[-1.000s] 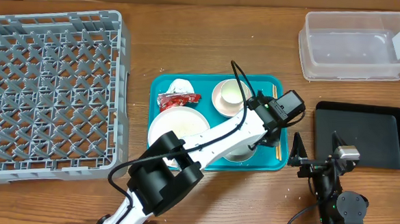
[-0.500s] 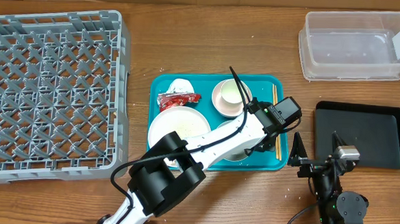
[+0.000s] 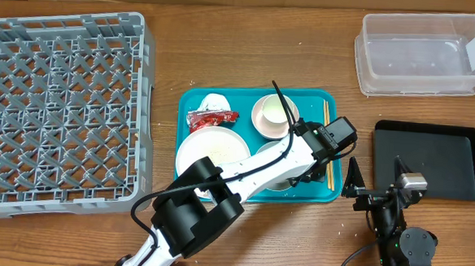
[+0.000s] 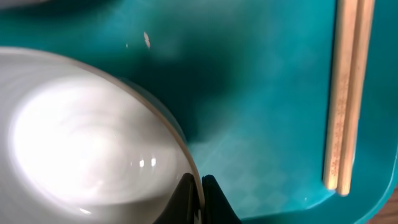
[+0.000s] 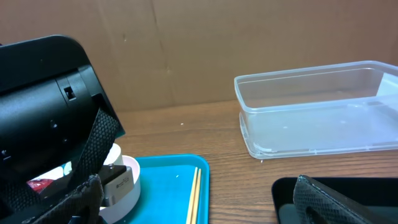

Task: Sort waste into correct bins and load items into the dishwasher
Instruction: 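Grasp the rim of the grey bowl with the left gripper, then lift the grey bowl and carry it to the dish rack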

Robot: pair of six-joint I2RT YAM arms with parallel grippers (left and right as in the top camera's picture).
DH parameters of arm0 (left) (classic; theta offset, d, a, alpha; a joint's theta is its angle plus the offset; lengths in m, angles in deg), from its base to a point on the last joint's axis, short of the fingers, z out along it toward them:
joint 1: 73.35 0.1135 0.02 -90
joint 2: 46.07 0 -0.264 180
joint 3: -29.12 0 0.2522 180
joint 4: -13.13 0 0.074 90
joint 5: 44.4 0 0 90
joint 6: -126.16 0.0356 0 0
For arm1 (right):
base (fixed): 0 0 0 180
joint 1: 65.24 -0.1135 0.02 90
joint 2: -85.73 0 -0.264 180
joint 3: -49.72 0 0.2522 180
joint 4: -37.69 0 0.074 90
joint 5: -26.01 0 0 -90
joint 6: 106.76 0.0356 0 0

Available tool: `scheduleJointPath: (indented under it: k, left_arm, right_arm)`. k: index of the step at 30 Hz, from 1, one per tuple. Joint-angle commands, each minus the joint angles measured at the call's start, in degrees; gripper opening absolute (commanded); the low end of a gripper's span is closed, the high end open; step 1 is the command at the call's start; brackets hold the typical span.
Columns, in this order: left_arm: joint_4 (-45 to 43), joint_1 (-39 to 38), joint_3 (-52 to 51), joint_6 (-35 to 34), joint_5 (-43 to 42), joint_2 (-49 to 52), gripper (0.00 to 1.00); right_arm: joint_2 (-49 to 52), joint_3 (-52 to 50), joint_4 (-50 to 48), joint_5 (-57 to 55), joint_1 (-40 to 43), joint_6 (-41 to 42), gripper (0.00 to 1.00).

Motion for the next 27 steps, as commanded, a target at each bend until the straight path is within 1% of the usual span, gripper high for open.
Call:
scheduleJointPath:
  k: [1, 3, 5, 7, 12, 13, 15, 16, 17, 19, 20, 23, 25, 27]
  left_arm:
    - [2.9, -0.4, 2.3, 0.1, -7.0, 0.5, 0.04]
    - [6.6, -0.4, 5.1, 0.4, -6.9, 0.1, 0.04]
    - [10.3, -0.4, 8.7, 2.2, -7.0, -0.1, 0.04]
    - [14.4, -0.4, 12.9, 4.6, -7.0, -0.2, 0.04]
    - [24.3, 0.3, 23.8, 6.5, -7.0, -0.3, 0.04]
    - [25.7, 0.7, 25.6, 8.0, -7.0, -0.4, 0.04]
    - [28.7, 2.4, 29.9, 13.3, -6.9, -0.8, 0.04]
    - [31.6, 4.9, 33.7, 16.8, -6.6, -1.3, 0.04]
    - [32.9, 6.7, 35.5, 17.9, -5.9, -1.7, 0.04]
    - [35.1, 10.6, 38.4, 18.2, -4.0, -2.4, 0.04]
    - [36.3, 13.8, 40.0, 18.2, -3.3, -2.9, 0.04]
    - [37.3, 22.4, 41.9, 18.4, -4.0, -4.2, 0.04]
    - [37.0, 29.3, 41.9, 20.9, -4.4, -4.9, 0.04]
    - [36.5, 36.4, 41.9, 25.0, -4.4, -4.9, 0.04]
  right_arm:
    - [-0.6, -0.6, -0.3, 0.1, 0.2, 0.2, 1.0]
    - [-0.6, -0.6, -0.3, 0.0, 0.2, 0.2, 0.99]
    - [-0.6, -0.6, -0.3, 0.1, 0.2, 0.2, 1.0]
    - [-0.6, -0.6, -0.3, 0.0, 0.2, 0.2, 1.0]
    - [-0.6, -0.6, -0.3, 0.0, 0.2, 0.2, 1.0]
    - [-0.6, -0.6, -0.3, 0.1, 0.2, 0.2, 1.0]
    - [-0.6, -0.6, -0.3, 0.1, 0.2, 0.2, 1.0]
    - [-0.6, -0.6, -0.3, 0.1, 0.2, 0.2, 1.0]
    - [-0.5, -0.6, -0.3, 0.1, 0.2, 0.2, 1.0]
    - [-0.6, -0.6, -0.3, 0.1, 0.2, 0.2, 1.0]
    - [-0.6, -0.6, -0.3, 0.1, 0.2, 0.2, 1.0]
    - [-0.6, -0.6, -0.3, 0.1, 0.2, 0.2, 1.0]
    - [-0.6, -0.6, -0.3, 0.1, 0.2, 0.2, 1.0]
    - [-0.6, -0.6, -0.3, 0.1, 0.2, 0.2, 1.0]
